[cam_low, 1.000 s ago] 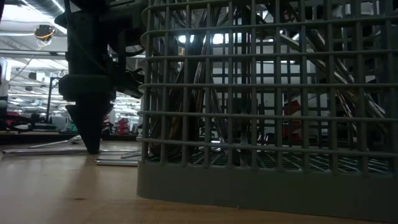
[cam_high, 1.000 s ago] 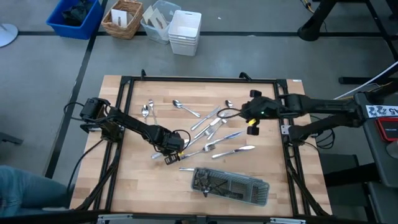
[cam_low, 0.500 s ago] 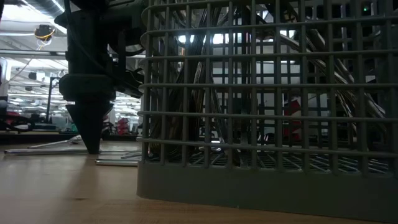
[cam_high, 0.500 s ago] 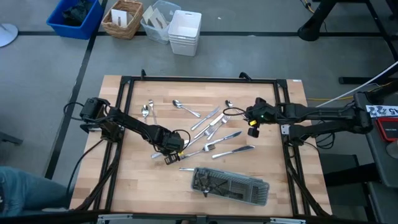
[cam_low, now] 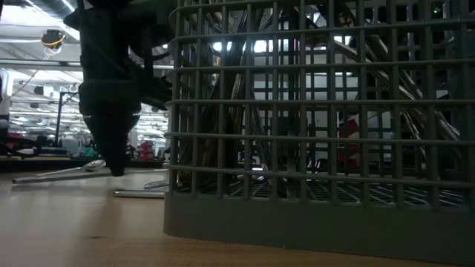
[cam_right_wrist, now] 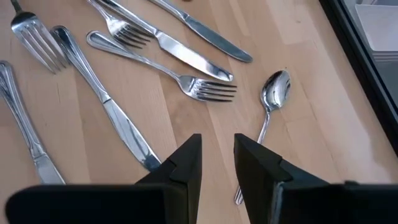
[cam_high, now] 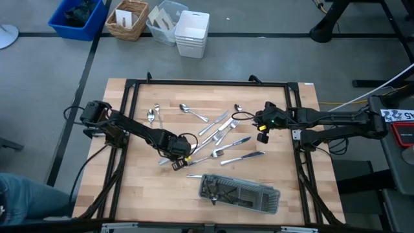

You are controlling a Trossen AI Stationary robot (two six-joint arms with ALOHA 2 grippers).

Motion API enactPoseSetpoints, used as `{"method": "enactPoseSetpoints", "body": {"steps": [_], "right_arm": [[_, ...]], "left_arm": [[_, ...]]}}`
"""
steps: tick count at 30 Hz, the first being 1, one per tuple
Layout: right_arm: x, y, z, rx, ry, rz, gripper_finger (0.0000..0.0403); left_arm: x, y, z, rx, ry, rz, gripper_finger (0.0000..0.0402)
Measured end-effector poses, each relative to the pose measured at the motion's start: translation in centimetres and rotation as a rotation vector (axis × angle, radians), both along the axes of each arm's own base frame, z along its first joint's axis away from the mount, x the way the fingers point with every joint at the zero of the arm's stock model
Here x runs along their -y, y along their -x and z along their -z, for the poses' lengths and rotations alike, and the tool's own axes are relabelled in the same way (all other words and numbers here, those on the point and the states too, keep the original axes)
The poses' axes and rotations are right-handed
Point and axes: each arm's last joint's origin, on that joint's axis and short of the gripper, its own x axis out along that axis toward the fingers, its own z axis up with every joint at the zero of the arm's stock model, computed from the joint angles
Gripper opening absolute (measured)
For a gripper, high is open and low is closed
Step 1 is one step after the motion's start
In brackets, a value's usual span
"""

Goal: Sort silverware
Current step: Put the knife into the gray silverware rack

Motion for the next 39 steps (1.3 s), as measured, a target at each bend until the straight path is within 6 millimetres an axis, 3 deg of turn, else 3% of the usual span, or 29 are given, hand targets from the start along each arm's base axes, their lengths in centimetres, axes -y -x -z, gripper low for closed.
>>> {"method": "enactPoseSetpoints", "body": {"steps": [14,22,33,39], "right_arm": [[0.0,0.0,0.0,0.001,-0.009,-0.008,0.0095],[-0.1,0.0,0.0,0.006,-0.032,-0.027,0.0095],[-0.1,-0.1,0.0,0.014,-0.032,-0.028,0.0095],[-0.1,-0.9,-0.7,0.127,-0.035,-0.055,0.0095]], "left_arm": [[-1.0,0.1,-1.8,0.071,0.013,-0.048,0.0034],[-2.2,0.6,-4.2,0.167,0.025,-0.082,0.0036],[-3.4,1.3,-9.0,0.463,0.013,-0.095,0.0035],[-3.3,0.6,-11.3,0.688,0.007,-0.037,0.0030]]}}
